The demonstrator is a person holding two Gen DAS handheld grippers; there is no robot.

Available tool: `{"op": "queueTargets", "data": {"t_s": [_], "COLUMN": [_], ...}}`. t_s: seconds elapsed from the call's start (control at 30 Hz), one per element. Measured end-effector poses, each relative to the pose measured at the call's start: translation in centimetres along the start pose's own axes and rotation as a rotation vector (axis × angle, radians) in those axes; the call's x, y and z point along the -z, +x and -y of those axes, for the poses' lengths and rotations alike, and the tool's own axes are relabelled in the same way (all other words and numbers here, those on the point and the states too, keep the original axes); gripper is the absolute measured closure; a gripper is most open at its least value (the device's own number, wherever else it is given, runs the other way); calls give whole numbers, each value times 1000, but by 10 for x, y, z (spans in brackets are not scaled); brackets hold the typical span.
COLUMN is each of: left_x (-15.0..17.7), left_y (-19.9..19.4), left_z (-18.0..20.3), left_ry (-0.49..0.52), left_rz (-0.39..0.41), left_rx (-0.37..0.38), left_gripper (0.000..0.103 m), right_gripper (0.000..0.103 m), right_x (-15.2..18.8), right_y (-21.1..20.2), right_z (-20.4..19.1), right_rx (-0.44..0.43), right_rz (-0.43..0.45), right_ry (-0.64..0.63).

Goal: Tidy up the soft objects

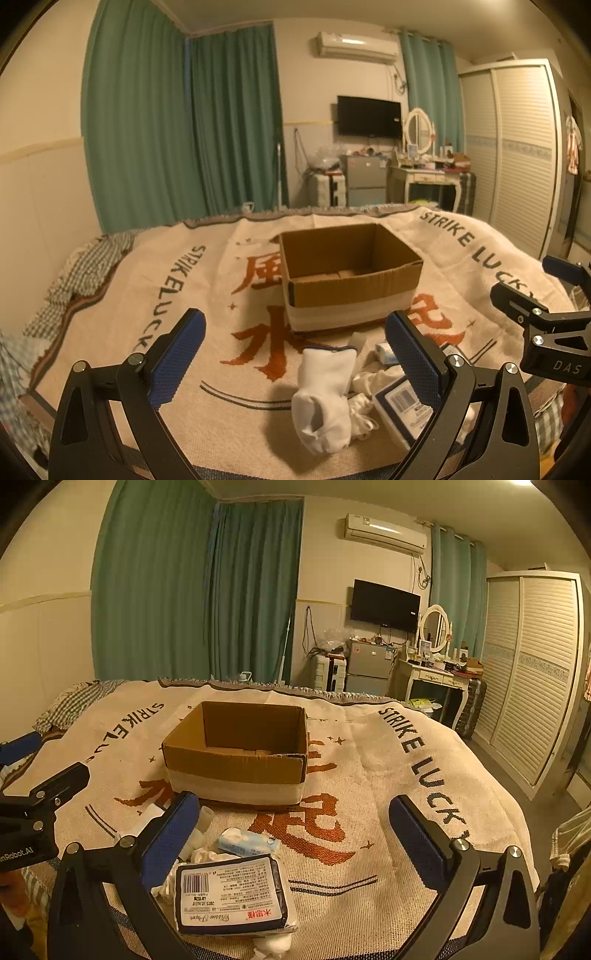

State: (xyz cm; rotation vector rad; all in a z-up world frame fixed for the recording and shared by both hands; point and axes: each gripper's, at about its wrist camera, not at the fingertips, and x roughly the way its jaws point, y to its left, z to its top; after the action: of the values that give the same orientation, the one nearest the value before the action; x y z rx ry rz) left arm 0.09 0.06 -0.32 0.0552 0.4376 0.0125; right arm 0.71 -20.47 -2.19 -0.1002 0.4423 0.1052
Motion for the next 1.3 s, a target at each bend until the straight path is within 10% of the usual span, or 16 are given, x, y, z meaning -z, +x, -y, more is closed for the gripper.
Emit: {"op": "queueTargets", "data": {"t_s": [0.93,1.3], "left_x": [-2,29], "left_y": [-11,11], "left_z": [0,-4], "left_ry": [0,-3], "left_rz": [21,-82], "left_rx": [14,16], "left_gripper": [4,4], "right_gripper": [0,0], "right_x": [1,29], "right_y": [-11,18], "right_z": [-4,-18], "right_rx": [10,-49], "right_rz": [-14,-155], "right_ry": [-28,-52]}}
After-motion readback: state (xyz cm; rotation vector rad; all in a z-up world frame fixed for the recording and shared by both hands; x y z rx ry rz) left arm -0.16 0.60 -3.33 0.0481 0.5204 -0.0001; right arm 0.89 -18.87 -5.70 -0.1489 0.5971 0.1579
